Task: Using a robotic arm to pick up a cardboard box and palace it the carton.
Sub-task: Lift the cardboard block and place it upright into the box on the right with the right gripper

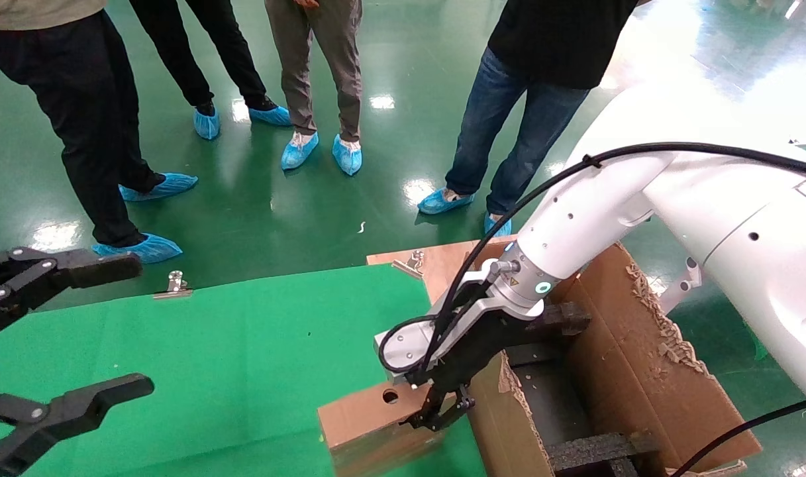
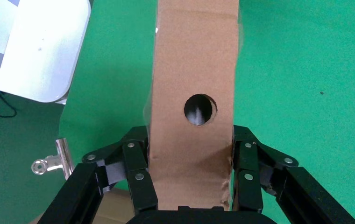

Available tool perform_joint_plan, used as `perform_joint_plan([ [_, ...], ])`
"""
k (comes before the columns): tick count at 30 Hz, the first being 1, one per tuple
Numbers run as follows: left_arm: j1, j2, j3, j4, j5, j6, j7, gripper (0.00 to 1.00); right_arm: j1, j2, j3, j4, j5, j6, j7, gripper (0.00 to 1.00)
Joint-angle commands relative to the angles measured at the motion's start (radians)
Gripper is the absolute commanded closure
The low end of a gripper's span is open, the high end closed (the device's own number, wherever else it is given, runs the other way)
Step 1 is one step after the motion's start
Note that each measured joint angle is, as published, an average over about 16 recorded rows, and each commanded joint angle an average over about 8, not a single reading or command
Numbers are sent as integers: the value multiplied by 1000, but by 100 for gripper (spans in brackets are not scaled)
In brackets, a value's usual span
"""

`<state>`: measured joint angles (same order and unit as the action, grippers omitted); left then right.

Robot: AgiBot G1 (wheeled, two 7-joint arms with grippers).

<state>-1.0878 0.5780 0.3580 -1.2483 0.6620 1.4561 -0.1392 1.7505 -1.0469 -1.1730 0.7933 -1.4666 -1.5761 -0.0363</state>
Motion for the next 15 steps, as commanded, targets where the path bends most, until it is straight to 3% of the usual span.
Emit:
perform_joint_plan([
  [1,0,0,0,0,0,0,0,0,0,0,0,0,0,0,0,100],
  [15,0,0,0,0,0,0,0,0,36,20,19,-27,37,15,21,100],
])
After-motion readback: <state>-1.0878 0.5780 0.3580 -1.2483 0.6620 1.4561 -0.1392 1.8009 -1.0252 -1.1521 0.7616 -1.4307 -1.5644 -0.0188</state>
